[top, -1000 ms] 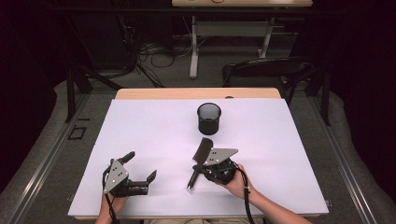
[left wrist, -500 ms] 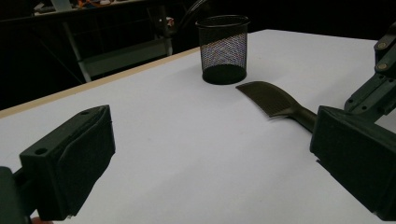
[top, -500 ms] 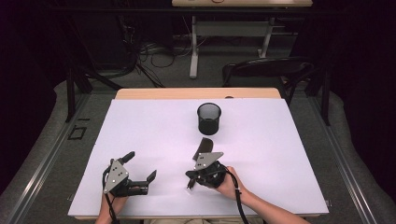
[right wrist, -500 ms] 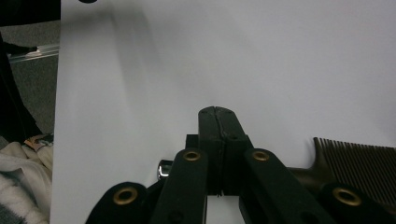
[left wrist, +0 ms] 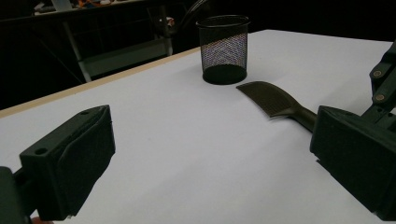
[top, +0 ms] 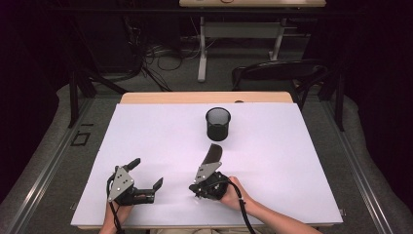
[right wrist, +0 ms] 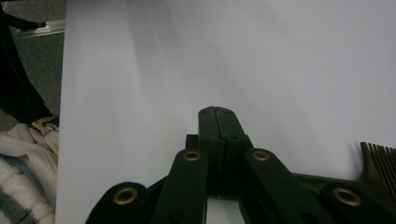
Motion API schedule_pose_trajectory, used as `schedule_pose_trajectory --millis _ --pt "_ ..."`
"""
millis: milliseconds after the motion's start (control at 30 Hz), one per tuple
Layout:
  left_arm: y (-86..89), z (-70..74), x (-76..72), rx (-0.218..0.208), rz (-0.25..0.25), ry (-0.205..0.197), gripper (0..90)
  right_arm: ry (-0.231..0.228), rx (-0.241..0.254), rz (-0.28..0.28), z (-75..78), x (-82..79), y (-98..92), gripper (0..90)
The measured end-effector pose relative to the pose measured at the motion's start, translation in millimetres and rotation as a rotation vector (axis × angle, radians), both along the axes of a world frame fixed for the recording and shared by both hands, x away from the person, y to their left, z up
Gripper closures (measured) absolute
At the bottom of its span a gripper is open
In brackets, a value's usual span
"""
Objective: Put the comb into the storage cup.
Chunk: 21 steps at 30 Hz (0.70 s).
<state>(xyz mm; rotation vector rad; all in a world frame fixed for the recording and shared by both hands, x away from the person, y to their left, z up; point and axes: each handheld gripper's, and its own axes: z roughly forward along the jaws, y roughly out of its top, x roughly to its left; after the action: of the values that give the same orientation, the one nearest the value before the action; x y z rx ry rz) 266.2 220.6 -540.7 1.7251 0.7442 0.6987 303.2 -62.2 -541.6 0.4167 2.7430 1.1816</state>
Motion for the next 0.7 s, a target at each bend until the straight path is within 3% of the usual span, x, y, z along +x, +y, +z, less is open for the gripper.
schedule_pose_trajectory --millis 367,700 --pt "0.4 0.1 -0.3 -0.002 0.001 0.0 0.1 0.036 -0.052 0.01 -3.9 0.0 -0.6 90.0" --pt "0.5 0.2 -0.2 -0.001 0.003 0.0 0.1 0.044 -0.06 0.003 -2.8 -1.0 -6.2 90.0"
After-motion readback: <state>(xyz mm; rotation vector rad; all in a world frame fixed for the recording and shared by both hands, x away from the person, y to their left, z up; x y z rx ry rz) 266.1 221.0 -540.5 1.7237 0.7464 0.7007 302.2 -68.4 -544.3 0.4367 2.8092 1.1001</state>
